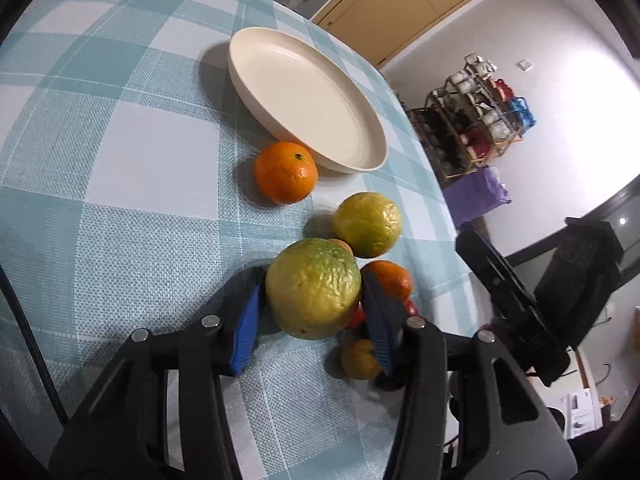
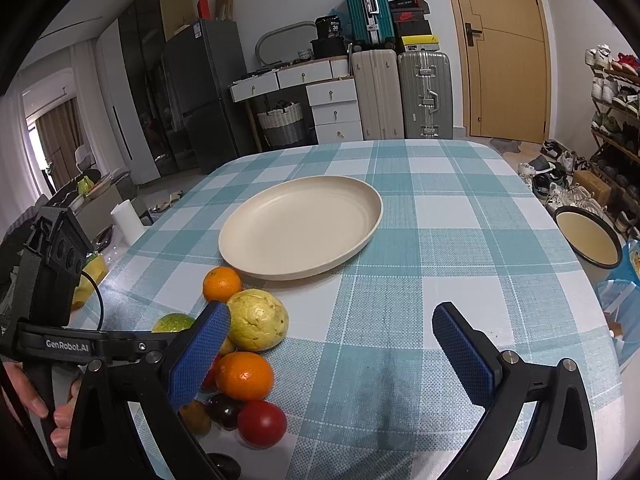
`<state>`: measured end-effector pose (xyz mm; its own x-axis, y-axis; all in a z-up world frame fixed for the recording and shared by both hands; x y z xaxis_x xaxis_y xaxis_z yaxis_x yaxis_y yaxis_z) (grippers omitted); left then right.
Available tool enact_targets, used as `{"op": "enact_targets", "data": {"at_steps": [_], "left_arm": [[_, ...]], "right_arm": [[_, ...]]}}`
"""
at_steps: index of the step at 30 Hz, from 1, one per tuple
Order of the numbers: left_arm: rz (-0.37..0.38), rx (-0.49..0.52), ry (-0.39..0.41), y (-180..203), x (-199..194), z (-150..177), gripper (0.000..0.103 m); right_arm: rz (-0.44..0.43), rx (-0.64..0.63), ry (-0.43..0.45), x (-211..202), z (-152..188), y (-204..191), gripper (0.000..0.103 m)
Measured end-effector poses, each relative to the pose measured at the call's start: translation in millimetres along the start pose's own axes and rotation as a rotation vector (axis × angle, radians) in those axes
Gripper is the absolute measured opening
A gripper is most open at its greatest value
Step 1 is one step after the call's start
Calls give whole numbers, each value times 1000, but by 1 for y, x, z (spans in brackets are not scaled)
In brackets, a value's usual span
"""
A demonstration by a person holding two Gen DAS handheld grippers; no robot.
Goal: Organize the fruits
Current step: 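Grasp the large yellow-green citrus with the left tool while the right tool grasps the lemon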
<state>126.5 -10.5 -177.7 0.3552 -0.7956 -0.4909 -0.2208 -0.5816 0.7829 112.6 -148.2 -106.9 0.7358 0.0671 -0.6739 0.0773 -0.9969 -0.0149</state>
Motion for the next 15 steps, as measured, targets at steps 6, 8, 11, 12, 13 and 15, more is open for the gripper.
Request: {"op": "enact_targets", "data": {"at_steps": [6, 8, 11, 12, 13, 15], "left_arm": [[-1, 11, -2, -6, 7, -8, 44], [8, 17, -10, -7, 10, -13, 44], [16, 20, -11, -7, 10, -14, 44], [19, 18, -10, -7, 9, -14, 44], [20, 15, -6, -8, 9, -18, 44], [20, 14, 0, -6, 3, -13, 44]], "right_arm": [[-3, -10, -14, 6, 1, -3, 103], [-9, -11, -17, 7, 0, -5, 103], [-24, -8, -23, 8, 0, -7, 103], [-34, -8, -25, 9, 0, -8, 103], [-50, -7, -27, 9, 1, -10, 103], [-69, -2, -38, 11, 1, -12, 103]]}}
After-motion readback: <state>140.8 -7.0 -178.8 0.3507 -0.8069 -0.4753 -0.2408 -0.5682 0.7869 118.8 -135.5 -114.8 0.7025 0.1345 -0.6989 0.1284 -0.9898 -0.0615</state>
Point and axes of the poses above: each gripper's, at about its wrist camera, not at the fingertips, and x roughly the way its jaws point, y to its right, z to its underside, the point moved 9 cm from there along x, roughly the way its jaws point, and after that the axes turned 14 degrees about z, right-handed, at the moved point
